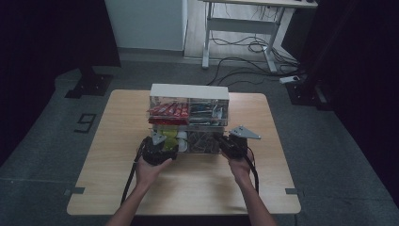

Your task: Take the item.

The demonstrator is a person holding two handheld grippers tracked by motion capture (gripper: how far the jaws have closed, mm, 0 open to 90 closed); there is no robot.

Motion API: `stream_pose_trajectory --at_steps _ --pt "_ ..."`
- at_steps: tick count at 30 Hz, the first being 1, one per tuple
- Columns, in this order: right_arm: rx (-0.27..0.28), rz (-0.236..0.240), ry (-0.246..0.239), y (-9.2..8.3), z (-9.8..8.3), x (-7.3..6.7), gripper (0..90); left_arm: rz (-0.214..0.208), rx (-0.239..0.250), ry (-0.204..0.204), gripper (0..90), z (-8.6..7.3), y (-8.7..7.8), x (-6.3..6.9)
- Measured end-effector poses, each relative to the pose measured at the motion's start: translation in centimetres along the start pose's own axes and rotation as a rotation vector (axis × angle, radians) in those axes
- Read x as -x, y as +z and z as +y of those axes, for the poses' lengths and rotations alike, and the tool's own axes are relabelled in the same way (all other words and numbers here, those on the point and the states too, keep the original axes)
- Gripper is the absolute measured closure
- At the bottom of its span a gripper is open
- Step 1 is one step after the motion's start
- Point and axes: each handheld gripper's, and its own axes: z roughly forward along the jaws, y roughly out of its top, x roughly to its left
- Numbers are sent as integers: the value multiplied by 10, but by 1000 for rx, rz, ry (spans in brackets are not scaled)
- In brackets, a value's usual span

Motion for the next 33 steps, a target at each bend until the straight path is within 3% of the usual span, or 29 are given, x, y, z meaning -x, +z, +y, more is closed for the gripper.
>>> stream_pose_trajectory --at_steps 11,23,33 --pt "-1 -1 5 1 -2 1 888 -1 9 -1 269 -1 3 4" --pt "-1 0 6 1 -3 1 886 -10 12 13 379 -4 3 6" --pt "-2 -2 6 1 -3 1 887 -14 17 12 385 -5 2 6"
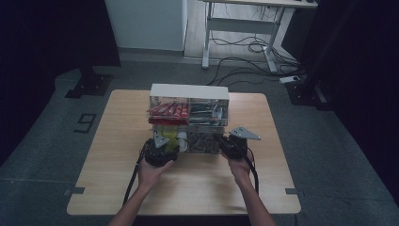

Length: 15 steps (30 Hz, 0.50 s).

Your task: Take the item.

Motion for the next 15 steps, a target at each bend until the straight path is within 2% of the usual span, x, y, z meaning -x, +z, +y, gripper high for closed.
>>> stream_pose_trajectory --at_steps 8,15 --pt "-2 -1 0 0 0 0 887 -4 18 3 385 0 -6 -2" --pt "-10 -1 -5 0 0 -1 887 -12 22 47 386 2 -15 -1"
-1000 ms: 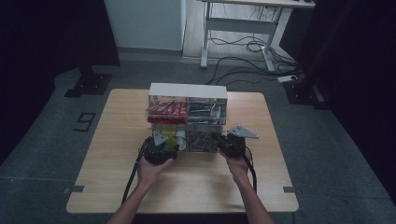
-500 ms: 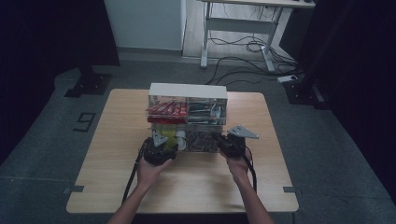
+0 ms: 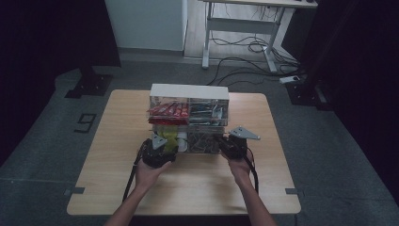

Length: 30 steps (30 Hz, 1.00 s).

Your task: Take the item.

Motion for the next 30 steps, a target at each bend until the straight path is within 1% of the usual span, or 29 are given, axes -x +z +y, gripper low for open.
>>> stream_pose_trajectory --at_steps 1,2,3,4,5,7,9,12,15,18,21,25,26,27,30 --pt "-2 0 -2 0 0 0 887 7 4 8 443 0 -2 0" --pt "-3 0 -2 0 0 0 887 4 4 12 455 1 -4 -1" --pt "-4 1 -3 1 0 0 887 -6 5 8 458 2 -5 -3" --pt "-5 1 -3 1 0 0 887 -8 3 12 459 3 -6 -3" --pt "-6 1 -4 1 0 0 887 -1 -1 23 458 4 -6 -4" --pt "-8 1 -5 0 0 0 887 5 -14 31 458 4 -4 -4" --pt "-10 1 -8 0 0 0 887 11 -18 29 448 4 -2 -4" --pt "-11 1 -8 0 0 0 887 5 -25 13 417 3 2 -3" --pt "-10 1 -8 0 0 0 886 9 -40 11 365 4 9 -1" --pt "-9 -1 -7 0 0 0 887 13 -56 20 330 4 15 1" --pt "-9 0 -6 -1 0 1 887 17 -56 30 326 5 22 6" --pt "-4 -4 -4 -2 0 2 887 48 -60 46 348 5 27 8" --pt "-3 -4 -2 -2 0 2 887 61 -60 57 366 5 27 8" --pt "-3 -4 -2 -3 0 3 887 65 -57 61 387 4 27 8" --pt "-1 -3 -3 -4 0 3 887 62 -60 65 401 4 27 8"
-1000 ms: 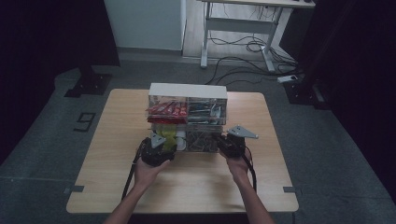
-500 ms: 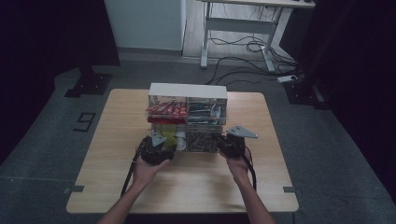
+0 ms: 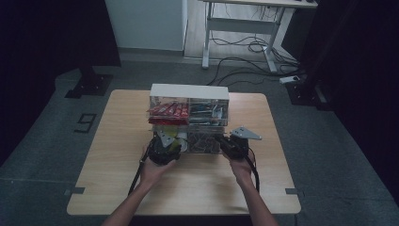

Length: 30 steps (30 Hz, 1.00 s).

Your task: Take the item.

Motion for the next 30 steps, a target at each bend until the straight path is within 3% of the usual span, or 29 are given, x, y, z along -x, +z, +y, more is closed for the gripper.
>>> stream_pose_trajectory --at_steps 7,30 --pt "4 2 6 0 0 0 888 -5 27 -14 405 -1 -3 0" --pt "2 -6 7 0 1 0 888 -63 91 -53 406 1 -37 -8"
